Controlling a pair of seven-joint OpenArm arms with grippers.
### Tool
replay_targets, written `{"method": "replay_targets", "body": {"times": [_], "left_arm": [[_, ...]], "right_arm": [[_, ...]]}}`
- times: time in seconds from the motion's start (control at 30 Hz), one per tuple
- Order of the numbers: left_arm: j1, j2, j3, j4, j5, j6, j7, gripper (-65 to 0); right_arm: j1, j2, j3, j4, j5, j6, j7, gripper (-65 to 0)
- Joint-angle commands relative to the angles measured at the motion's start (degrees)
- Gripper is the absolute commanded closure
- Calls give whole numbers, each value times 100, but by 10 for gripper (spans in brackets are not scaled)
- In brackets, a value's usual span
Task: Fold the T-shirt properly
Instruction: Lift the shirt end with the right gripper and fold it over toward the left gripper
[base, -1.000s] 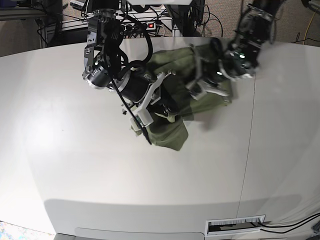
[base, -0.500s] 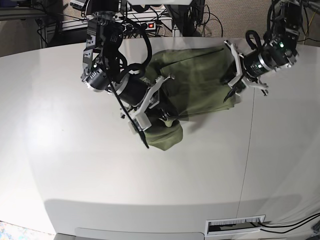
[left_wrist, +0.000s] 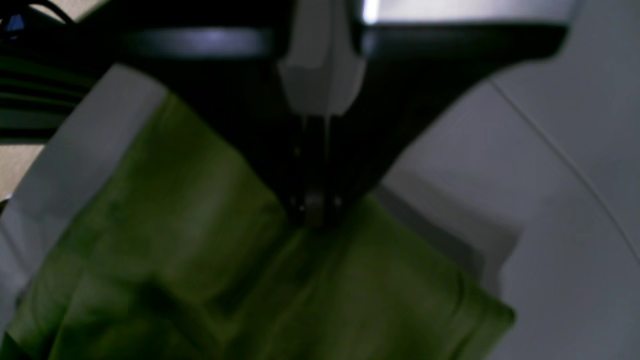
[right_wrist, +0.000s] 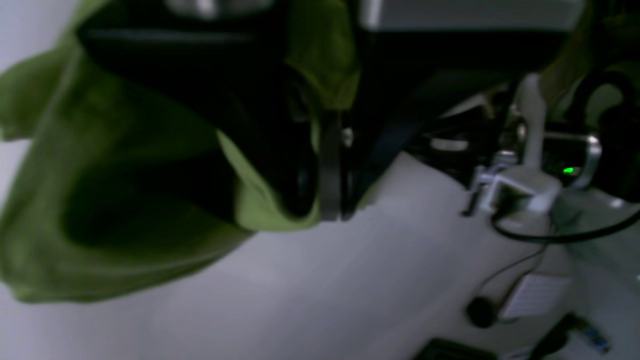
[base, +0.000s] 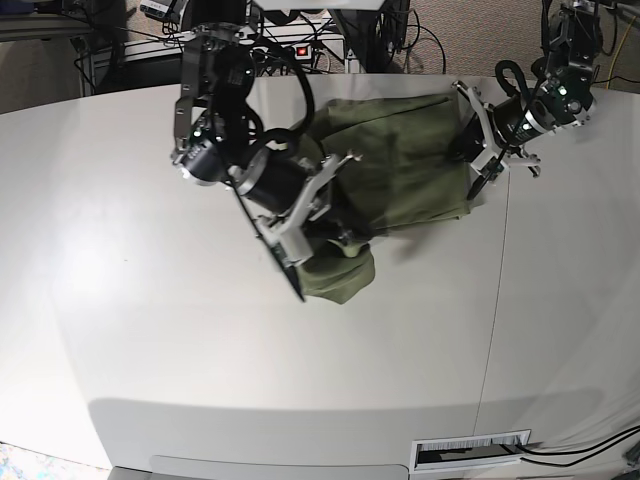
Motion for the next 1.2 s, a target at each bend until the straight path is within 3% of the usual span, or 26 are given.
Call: {"method": "replay_targets", "body": {"times": [0.0,0.17,0.27,0.4,0.6,0.73,0.87,0.93,1.17], "left_arm": [[-35,-4,61,72,-76,-31,-74,0],[-140,164,525,72,-52,76,-79,0],[-245,240,734,72,-52,407,-85,0],[-374,236,752,72,79,612,-214,0],[-435,236,752,72,166,616,-208,0],[-435,236,752,72,160,614,-208,0],[-433,232,752,72,162,614,-208,0],[-435,236,752,72,162,614,-208,0],[-433,232,752,72,258,616,-205,0]], "right_arm": [[96,-66,-153,109,190,44,205,0],[94,-66,-817,109,-168,42,278,0],[92,-66,-1069,109,-343,39,295,0],[-7,-61,-1130,109,-358,37,83,0],[-256,55,-1134,109,-267,39,-179,0],[-249,127,-1137,109,-37,79,-76,0],[-203,70,-1137,109,463,461,-7,-105],[-201,4,-1137,109,789,640,-35,-110],[-61,-66,-1123,116,942,643,-57,-110]]}}
